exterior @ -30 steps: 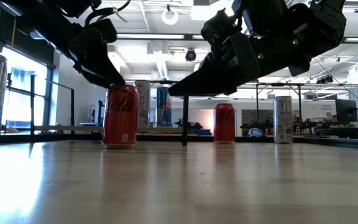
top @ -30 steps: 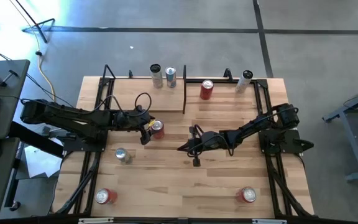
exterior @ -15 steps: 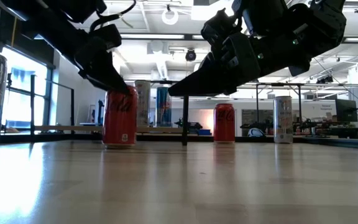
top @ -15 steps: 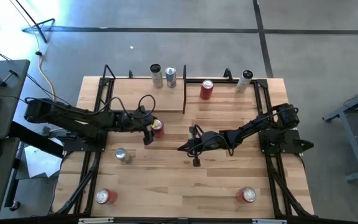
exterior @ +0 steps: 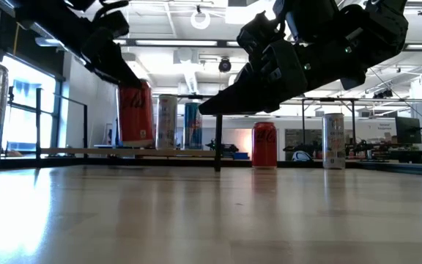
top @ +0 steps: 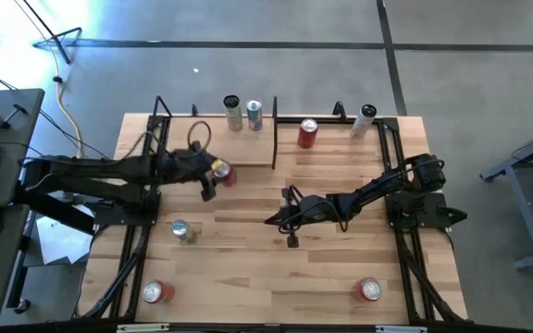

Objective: Place canned beverage on shelf
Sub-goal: Put the bottom red-black soda can on the shelf

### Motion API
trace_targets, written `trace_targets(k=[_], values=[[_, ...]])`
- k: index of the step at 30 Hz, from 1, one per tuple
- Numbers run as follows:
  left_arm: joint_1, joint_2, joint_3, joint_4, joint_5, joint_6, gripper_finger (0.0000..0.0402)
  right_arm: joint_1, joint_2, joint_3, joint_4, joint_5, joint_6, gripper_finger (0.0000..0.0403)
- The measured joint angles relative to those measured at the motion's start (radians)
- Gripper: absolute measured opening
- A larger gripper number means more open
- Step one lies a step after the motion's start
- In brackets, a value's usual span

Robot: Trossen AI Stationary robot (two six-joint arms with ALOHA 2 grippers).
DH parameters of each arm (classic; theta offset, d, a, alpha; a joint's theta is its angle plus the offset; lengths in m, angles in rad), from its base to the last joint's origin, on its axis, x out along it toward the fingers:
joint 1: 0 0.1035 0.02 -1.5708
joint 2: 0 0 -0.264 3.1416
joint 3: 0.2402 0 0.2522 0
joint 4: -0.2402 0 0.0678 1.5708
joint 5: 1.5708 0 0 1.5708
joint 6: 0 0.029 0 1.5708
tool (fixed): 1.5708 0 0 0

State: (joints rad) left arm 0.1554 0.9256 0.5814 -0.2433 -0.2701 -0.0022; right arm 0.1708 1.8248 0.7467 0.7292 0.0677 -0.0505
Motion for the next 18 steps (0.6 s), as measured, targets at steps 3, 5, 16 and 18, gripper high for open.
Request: trace_targets(k=[3, 5, 16, 18], values=[[0.082, -0.038, 0.039, -0.061, -0.003, 0.061, 0.0262, 0.0, 0.0, 0.0, 0.0, 0.0, 0.0, 0.0], [0.143, -0.047, 0.06, -0.085, -0.005, 0.1, 0.0262, 0.0, 0.0, 0.0, 0.0, 0.0, 0.001, 0.0], [0.489, 0.061, 0.074, 0.046, 0.129, 0.215, 0.0262, 0.0, 0.0, 0.0, -0.001, 0.0, 0.001, 0.0], [0.538, 0.093, 0.074, 0.068, 0.178, 0.224, 0.0262, 0.0, 0.0, 0.0, -0.002, 0.0, 0.0, 0.0]])
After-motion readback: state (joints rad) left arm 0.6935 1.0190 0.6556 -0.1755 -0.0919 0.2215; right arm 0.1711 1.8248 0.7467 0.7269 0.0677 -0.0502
